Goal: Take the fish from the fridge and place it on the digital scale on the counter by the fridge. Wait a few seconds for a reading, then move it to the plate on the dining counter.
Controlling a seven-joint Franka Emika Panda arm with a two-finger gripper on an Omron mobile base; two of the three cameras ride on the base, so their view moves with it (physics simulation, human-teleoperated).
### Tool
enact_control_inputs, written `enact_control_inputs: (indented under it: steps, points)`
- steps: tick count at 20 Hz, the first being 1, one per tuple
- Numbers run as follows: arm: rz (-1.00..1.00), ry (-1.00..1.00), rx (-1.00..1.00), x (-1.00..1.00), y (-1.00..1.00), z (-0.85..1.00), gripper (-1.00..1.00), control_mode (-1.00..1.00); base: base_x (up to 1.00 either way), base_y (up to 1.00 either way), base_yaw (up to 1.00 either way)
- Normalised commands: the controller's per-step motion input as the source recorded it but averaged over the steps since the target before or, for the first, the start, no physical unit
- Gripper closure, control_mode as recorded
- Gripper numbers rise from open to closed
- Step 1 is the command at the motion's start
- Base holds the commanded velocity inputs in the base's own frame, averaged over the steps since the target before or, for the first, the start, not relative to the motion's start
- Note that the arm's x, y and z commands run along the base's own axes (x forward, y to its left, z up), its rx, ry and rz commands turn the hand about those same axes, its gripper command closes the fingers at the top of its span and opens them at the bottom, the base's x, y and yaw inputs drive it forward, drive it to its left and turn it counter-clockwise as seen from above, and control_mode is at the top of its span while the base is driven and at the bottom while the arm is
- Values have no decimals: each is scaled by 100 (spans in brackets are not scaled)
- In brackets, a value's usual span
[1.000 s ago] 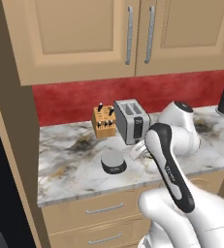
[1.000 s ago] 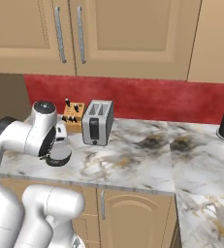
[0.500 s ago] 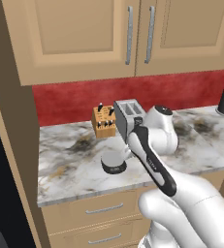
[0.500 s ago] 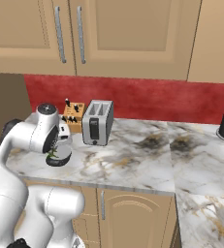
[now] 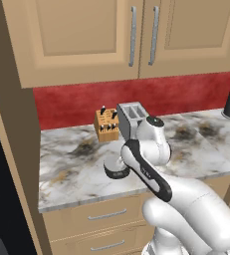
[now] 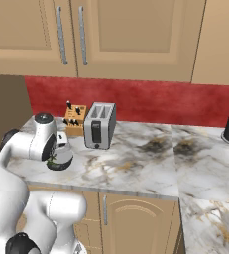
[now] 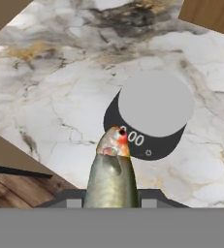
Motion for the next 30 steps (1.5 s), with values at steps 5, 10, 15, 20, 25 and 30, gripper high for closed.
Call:
enact_control_inputs:
  steps: [5,10,15,20,25,30]
  points:
    - [0,-9,-1,28,18,-28,100,-100,0,0,0]
    - [0,-5,0,42,6,-23,100,-100,0,0,0]
    - [0,0,0,41,0,-17,100,-100,0,0,0]
    - [0,-1,0,37,8,-3,100,-100,0,0,0]
    - [0,-1,0,21,10,-1,100,-100,0,0,0]
    - [0,0,0,25,5,-9,100,-100,0,0,0]
